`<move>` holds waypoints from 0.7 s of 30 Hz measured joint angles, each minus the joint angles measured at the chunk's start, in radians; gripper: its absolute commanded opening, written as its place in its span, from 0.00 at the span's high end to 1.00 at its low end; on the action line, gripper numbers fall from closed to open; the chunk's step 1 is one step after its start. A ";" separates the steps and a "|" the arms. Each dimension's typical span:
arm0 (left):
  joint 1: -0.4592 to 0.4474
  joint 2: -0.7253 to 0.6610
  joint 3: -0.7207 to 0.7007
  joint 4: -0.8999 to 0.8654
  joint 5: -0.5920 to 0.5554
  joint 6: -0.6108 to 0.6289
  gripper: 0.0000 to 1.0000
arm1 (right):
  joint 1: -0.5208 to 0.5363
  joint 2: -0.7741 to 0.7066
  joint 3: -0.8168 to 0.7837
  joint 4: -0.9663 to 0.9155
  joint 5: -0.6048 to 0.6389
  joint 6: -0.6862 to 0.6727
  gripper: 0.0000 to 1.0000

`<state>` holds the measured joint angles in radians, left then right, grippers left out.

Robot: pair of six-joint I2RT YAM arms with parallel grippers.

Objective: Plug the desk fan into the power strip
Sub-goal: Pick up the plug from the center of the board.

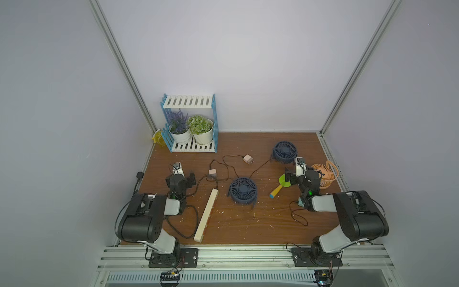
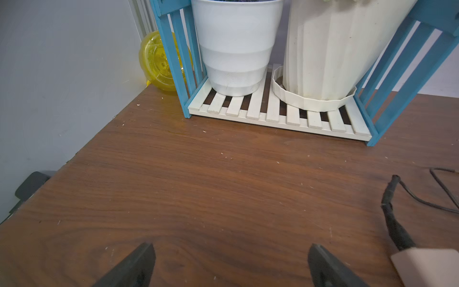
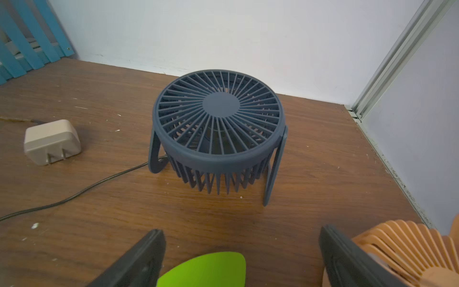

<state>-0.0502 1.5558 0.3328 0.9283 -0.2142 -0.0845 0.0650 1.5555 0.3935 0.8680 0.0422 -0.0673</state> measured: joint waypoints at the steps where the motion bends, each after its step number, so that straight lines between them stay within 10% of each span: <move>1: 0.000 0.000 0.000 0.000 0.000 0.000 0.02 | 0.000 0.000 0.000 0.000 0.000 0.000 0.00; 21: 0.000 -0.082 -0.010 -0.041 0.000 0.002 0.01 | 0.000 -0.082 -0.051 0.002 0.041 0.010 0.01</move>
<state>-0.0502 1.4734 0.3229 0.8871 -0.2142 -0.0822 0.0654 1.4731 0.3424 0.8696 0.0830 -0.0570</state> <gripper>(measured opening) 0.986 0.995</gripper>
